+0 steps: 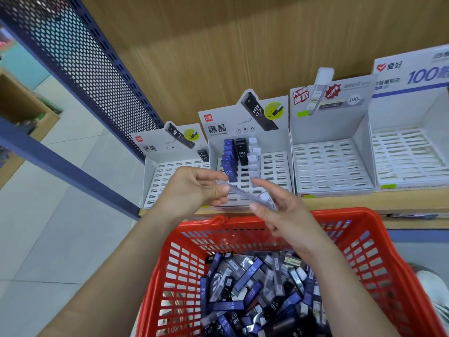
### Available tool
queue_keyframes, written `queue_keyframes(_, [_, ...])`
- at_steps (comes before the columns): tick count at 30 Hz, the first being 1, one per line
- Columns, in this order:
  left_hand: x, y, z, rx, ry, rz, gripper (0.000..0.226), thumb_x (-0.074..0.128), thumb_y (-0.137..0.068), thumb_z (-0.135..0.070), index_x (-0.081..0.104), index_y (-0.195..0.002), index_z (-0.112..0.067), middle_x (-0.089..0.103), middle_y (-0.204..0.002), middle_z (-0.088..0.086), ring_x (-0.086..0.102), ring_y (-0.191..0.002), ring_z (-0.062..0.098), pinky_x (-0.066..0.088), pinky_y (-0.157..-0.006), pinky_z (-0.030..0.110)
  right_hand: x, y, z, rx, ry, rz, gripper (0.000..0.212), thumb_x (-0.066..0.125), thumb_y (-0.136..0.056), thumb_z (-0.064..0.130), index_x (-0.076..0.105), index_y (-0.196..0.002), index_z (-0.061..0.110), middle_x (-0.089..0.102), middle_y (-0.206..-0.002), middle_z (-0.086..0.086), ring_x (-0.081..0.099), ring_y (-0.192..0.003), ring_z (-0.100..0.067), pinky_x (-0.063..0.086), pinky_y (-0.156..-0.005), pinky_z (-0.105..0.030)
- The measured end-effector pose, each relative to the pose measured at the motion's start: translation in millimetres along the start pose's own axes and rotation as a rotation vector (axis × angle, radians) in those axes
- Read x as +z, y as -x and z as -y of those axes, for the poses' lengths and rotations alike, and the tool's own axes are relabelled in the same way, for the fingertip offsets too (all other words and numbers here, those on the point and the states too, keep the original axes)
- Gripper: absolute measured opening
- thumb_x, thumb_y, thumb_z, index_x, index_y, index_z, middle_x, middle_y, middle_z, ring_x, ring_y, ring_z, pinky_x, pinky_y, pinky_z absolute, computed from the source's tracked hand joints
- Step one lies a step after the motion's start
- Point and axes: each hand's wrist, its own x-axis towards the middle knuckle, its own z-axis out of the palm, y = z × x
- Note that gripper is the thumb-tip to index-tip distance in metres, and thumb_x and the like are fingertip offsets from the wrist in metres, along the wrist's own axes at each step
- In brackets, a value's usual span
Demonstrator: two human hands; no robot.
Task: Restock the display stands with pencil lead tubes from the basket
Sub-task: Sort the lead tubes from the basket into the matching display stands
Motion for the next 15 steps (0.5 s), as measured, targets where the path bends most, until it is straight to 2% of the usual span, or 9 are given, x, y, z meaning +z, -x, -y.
queue_keyframes(1, [-0.4, -1.7, 1.0, 0.021, -0.037, -0.021, 0.013, 0.072, -0.08, -0.007, 0.072, -0.093, -0.004, 0.071, -0.07, 0.013, 0.067, -0.057, 0.016, 0.057, -0.058, 0.023, -2.1, -0.2, 0.3, 0.005, -0.006, -0.011, 0.044, 0.071, -0.088, 0.028, 0.061, -0.124, 0.05, 0.063, -0.085, 0.017, 0.044, -0.056, -0.006, 0.043, -0.055, -0.02])
queue_keyframes(2, [-0.6, -4.1, 2.1, 0.042, -0.083, -0.057, 0.009, 0.072, -0.081, -0.011, 0.072, -0.088, -0.005, 0.07, -0.067, 0.012, 0.066, -0.055, 0.016, 0.056, -0.057, 0.024, -3.8, -1.1, -0.8, 0.014, -0.009, -0.044, 0.04, 0.068, -0.091, 0.028, 0.061, -0.125, 0.048, 0.063, -0.084, 0.011, 0.045, -0.054, -0.008, 0.043, -0.055, -0.021])
queue_keyframes(5, [4.2, -14.6, 6.8, 0.106, -0.25, -0.193, 0.01, 0.073, -0.082, -0.018, 0.071, -0.083, -0.008, 0.069, -0.066, 0.011, 0.065, -0.052, 0.014, 0.056, -0.056, 0.026, -12.8, -7.9, -12.0, 0.073, -0.022, -0.206, 0.041, 0.058, -0.098, 0.014, 0.054, -0.132, 0.037, 0.062, -0.12, -0.003, 0.053, -0.053, -0.006, 0.044, -0.051, -0.018])
queue_keyframes(8, [17.4, -22.0, 11.5, 0.203, -0.417, -0.243, 0.006, 0.07, -0.086, -0.017, 0.072, -0.083, -0.011, 0.068, -0.065, 0.006, 0.065, -0.053, 0.012, 0.058, -0.063, 0.031, -21.4, -11.3, -21.6, 0.088, 0.039, -0.276, 0.047, 0.045, -0.101, -0.001, 0.045, -0.143, 0.019, 0.065, -0.122, -0.001, 0.063, -0.065, -0.007, 0.043, -0.047, -0.013])
queue_keyframes(10, [25.6, -25.5, 14.3, 0.287, -0.572, -0.218, 0.011, 0.068, -0.088, -0.02, 0.073, -0.085, -0.011, 0.069, -0.068, 0.007, 0.068, -0.062, 0.017, 0.056, -0.069, 0.037, -23.4, -11.2, -23.8, 0.065, 0.087, -0.285, 0.043, 0.044, -0.1, -0.002, 0.048, -0.139, 0.016, 0.067, -0.118, 0.003, 0.067, -0.069, -0.004, 0.045, -0.05, -0.012])
queue_keyframes(13, [31.5, -27.1, 14.6, 0.365, -0.735, -0.175, 0.018, 0.063, -0.091, -0.026, 0.074, -0.089, -0.012, 0.07, -0.072, 0.006, 0.066, -0.069, 0.024, 0.052, -0.072, 0.036, -23.1, -12.8, -27.0, 0.043, 0.138, -0.305, 0.035, 0.048, -0.1, -0.001, 0.056, -0.131, 0.013, 0.067, -0.121, 0.002, 0.069, -0.068, 0.001, 0.055, -0.058, -0.022])
queue_keyframes(15, [32.7, -27.3, 12.3, 0.44, -0.846, -0.153, 0.018, 0.061, -0.092, -0.026, 0.073, -0.085, -0.014, 0.069, -0.07, 0.003, 0.062, -0.067, 0.023, 0.048, -0.067, 0.032, -23.3, -15.1, -29.4, 0.046, 0.16, -0.321, 0.036, 0.049, -0.099, 0.0, 0.056, -0.132, 0.013, 0.066, -0.126, 0.0, 0.07, -0.069, 0.0, 0.058, -0.067, -0.031])
